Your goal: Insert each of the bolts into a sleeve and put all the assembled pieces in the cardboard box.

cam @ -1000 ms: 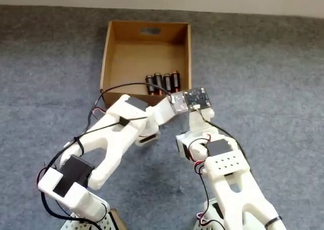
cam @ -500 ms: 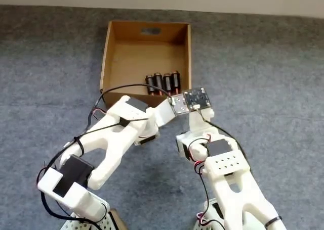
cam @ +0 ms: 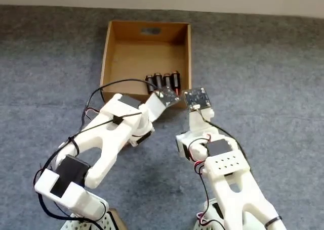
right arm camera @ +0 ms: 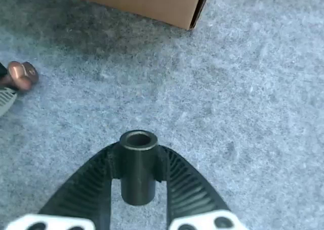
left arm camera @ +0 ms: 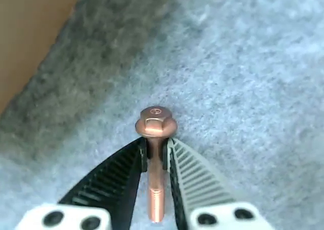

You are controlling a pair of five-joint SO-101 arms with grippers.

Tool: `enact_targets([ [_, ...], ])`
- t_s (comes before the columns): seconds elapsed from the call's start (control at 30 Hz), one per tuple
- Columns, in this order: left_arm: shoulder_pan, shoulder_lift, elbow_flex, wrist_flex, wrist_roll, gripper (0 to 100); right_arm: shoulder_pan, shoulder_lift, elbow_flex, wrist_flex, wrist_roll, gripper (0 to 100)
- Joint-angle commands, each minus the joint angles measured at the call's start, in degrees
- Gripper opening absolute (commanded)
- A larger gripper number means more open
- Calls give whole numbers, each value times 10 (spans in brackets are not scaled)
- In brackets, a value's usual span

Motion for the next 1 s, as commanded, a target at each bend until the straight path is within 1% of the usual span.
enact_targets([
  [0.0, -11, -20, 15, 4, 35, 8, 7, -20, -1, -6, 0, 5],
  [0.07, -11, -21, 33, -19, 39, 8, 7, -20, -1, -6, 0, 5],
  [0.17, -11, -36, 78, -76, 40, 8, 7, -20, -1, -6, 0, 5],
  [0.23, -11, -71, 110, -105, 45, 8, 7, -20, -1, -6, 0, 5],
  [0.33, -11, -141, 157, -132, 76, 8, 7, -20, -1, -6, 0, 5],
  [0.43, -11, -194, 181, -135, 79, 14, 7, -20, -1, -6, 0, 5],
  [0.5, -11, -202, 182, -134, 80, 21, 7, -20, -1, -6, 0, 5],
  [0.63, -29, -184, 182, -134, 81, 125, 7, -20, -1, -6, 0, 5],
  [0.67, -37, -178, 182, -134, 81, 135, 7, -20, -1, -6, 0, 5],
  [0.8, -57, -160, 178, -136, 80, 125, 7, -20, -1, -6, 0, 5],
  [0.97, -52, -145, 175, -136, 80, 125, 7, -20, -1, -6, 0, 5],
])
